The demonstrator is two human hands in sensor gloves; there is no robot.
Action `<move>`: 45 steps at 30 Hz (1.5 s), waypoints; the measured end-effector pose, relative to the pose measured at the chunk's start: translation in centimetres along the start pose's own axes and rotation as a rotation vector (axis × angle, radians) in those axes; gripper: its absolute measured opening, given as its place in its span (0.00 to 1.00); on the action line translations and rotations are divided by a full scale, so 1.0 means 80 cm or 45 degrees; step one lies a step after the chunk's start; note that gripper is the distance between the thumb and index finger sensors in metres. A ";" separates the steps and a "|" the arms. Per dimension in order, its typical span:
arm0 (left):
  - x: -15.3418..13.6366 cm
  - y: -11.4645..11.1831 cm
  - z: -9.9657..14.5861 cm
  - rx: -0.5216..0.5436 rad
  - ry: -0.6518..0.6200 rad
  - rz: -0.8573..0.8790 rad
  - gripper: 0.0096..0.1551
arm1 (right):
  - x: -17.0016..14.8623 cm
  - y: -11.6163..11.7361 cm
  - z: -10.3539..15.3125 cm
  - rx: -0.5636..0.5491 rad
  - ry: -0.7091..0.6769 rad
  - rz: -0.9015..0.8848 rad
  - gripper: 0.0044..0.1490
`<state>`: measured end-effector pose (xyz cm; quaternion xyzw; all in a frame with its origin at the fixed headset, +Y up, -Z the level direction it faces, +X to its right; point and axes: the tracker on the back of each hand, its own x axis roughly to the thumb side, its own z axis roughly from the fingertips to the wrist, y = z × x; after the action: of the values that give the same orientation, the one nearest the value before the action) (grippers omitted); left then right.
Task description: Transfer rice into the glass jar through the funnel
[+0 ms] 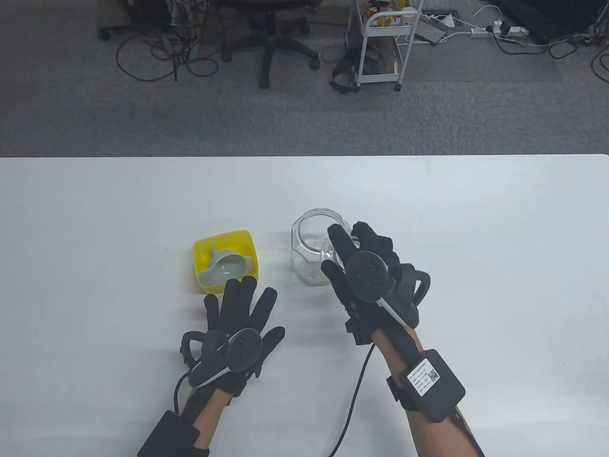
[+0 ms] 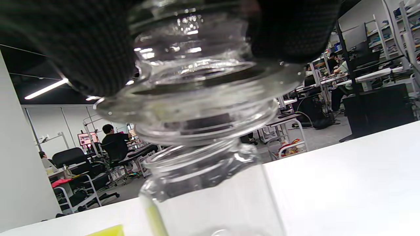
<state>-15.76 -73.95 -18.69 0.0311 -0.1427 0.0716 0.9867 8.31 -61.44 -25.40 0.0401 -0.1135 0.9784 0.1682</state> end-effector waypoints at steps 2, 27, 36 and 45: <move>0.001 0.001 0.000 0.001 -0.004 -0.002 0.47 | 0.008 0.003 -0.007 0.000 0.003 -0.034 0.43; 0.007 0.006 -0.004 0.009 -0.015 -0.015 0.47 | 0.036 0.053 -0.107 0.170 0.115 0.140 0.43; 0.008 0.006 -0.004 0.016 -0.021 -0.021 0.47 | 0.034 0.056 -0.104 0.182 0.095 0.168 0.43; 0.009 0.004 -0.005 0.008 -0.039 0.027 0.47 | 0.024 0.059 -0.100 0.302 0.103 0.173 0.54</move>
<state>-14.99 -73.54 -18.84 0.0336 -0.1577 0.0819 0.9835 4.60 -63.25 -33.90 0.0124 0.0075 0.9949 0.1002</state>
